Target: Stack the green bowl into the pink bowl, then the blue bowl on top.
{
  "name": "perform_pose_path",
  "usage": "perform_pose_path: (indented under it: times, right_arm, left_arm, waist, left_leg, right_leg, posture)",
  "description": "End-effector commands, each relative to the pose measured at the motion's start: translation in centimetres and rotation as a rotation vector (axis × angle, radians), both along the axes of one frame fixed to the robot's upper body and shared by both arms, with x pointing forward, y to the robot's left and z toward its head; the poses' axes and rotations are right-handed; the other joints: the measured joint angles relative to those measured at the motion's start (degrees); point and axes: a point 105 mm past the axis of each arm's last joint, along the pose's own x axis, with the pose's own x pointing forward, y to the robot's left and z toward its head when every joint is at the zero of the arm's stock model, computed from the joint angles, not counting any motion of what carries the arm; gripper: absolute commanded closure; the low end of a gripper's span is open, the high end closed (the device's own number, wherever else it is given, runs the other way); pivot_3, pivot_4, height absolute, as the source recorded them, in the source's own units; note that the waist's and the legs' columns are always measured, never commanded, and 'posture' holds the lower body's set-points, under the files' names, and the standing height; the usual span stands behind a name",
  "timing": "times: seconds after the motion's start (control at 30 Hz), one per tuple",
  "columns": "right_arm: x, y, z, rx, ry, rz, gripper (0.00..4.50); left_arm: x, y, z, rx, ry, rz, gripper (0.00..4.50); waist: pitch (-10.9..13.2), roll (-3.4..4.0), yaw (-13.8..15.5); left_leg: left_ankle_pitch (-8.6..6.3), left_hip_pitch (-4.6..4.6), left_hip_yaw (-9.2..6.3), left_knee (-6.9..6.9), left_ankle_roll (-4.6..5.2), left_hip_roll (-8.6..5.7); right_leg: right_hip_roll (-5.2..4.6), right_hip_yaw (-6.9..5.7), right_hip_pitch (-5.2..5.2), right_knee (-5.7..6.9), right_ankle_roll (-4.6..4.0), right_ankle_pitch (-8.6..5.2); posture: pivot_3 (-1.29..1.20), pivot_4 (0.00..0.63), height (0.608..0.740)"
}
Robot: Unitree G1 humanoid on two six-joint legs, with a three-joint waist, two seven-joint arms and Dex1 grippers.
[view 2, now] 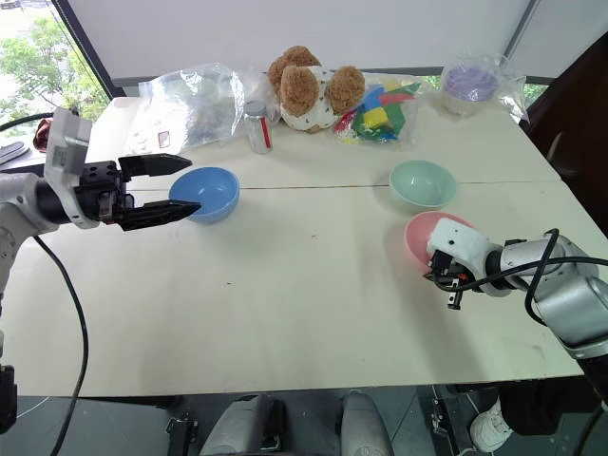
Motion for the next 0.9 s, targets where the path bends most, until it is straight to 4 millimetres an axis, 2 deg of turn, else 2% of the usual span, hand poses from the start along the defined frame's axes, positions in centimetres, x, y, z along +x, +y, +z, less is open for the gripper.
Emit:
perform_pose_path:
  times: [0.03, 0.13, 0.23, 0.33, 0.43, 0.6, 0.7, 0.8, 0.83, 0.9]
  right_arm:
    - [0.5, 1.7, 2.5, -0.01, -0.095, 0.112, 4.46]
    - [0.3, 5.5, 4.9, 0.047, -0.16, 0.296, 4.46]
    - [-0.3, 9.4, 6.0, 0.055, -0.18, 0.507, 4.46]
    - [-0.6, 12.8, 5.6, 0.073, -0.16, 0.669, 4.46]
    - [-0.3, 14.8, 4.1, 0.022, -0.144, 0.794, 4.46]
    - [0.6, 16.3, 2.2, -0.017, -0.121, 0.866, 4.46]
    - [1.2, 16.0, 0.8, -0.101, -0.107, 0.896, 4.46]
    - [1.7, 16.0, 0.8, -0.138, -0.121, 0.912, 4.46]
    - [1.7, 16.2, 1.0, -0.134, -0.122, 0.919, 3.78]
    - [1.5, 16.6, 1.4, -0.123, -0.121, 0.929, 2.99]
  left_arm:
    - [-0.9, 0.4, 1.4, -0.001, -0.055, 0.009, 0.0]
    - [-1.1, 0.5, 1.4, -0.003, -0.043, 0.01, 0.0]
    - [-1.2, 0.6, 1.3, 0.005, -0.032, 0.007, 0.0]
    - [-1.2, 0.6, 1.3, 0.006, -0.028, 0.004, 0.0]
    - [-1.4, 0.6, 1.5, 0.008, -0.026, -0.002, 0.0]
    - [-1.8, 0.7, 1.5, 0.011, -0.019, 0.004, 0.0]
    - [-2.0, 0.8, 1.4, 0.01, -0.017, 0.015, 0.0]
    - [-2.1, 0.8, 1.3, 0.01, -0.017, 0.026, 0.0]
    - [-2.1, 0.8, 1.3, 0.008, -0.019, 0.03, 0.0]
    - [-2.1, 0.8, 1.3, 0.005, -0.02, 0.033, 0.0]
  waist:
    - [0.0, 0.01, 0.0]
    - [0.0, 0.01, -0.4]
    - [0.0, 0.0, -1.1]
    - [0.0, 0.0, -1.3]
    - [0.0, -0.01, -1.1]
    - [0.0, -0.02, -1.0]
    - [0.0, -0.02, -1.2]
    - [0.0, -0.02, -1.2]
    - [0.0, -0.02, -1.2]
    - [0.0, -0.02, -1.2]
  left_leg:
    - [0.0, 0.0, 0.0, 0.0, 0.0, 0.0]
    - [-0.01, 0.0, 0.0, 0.01, 0.01, 0.0]
    - [-0.01, 0.01, -0.06, -0.02, 0.01, 0.04]
    - [0.0, 0.01, -0.06, -0.01, 0.0, 0.06]
    - [0.01, 0.01, -0.06, -0.01, -0.02, 0.06]
    - [0.02, -0.03, -0.04, 0.03, -0.03, -0.03]
    - [0.02, -0.03, -0.04, 0.02, -0.03, -0.02]
    - [0.02, -0.03, -0.04, 0.01, -0.04, -0.01]
    - [0.03, -0.03, -0.04, 0.01, -0.06, -0.01]
    - [0.04, -0.03, -0.04, 0.01, -0.07, 0.0]
  right_leg:
    - [-0.01, 0.0, 0.0, 0.0, 0.0, 0.0]
    - [-0.01, 0.01, -0.01, 0.02, 0.0, 0.0]
    - [-0.01, 0.01, -0.02, 0.05, 0.0, 0.0]
    - [0.0, 0.0, -0.03, 0.05, 0.0, 0.0]
    - [0.02, -0.01, -0.05, 0.06, 0.0, 0.0]
    - [-0.03, -0.03, -0.02, 0.02, 0.0, 0.0]
    - [-0.03, -0.03, -0.05, 0.03, 0.0, 0.0]
    - [-0.02, -0.03, -0.08, 0.05, 0.0, 0.0]
    - [-0.01, -0.03, -0.09, 0.06, 0.0, 0.0]
    - [-0.01, -0.03, -0.09, 0.07, 0.0, 0.0]
  posture:
    - [0.0, 0.15, 0.74]
    - [0.0, 0.15, 0.74]
    - [0.0, 0.15, 0.74]
    - [0.0, 0.15, 0.74]
    - [0.0, 0.15, 0.74]
    - [0.0, 0.15, 0.74]
    - [0.0, 0.15, 0.74]
    - [0.0, 0.15, 0.74]
    - [0.0, 0.15, 0.74]
    - [0.0, 0.15, 0.74]
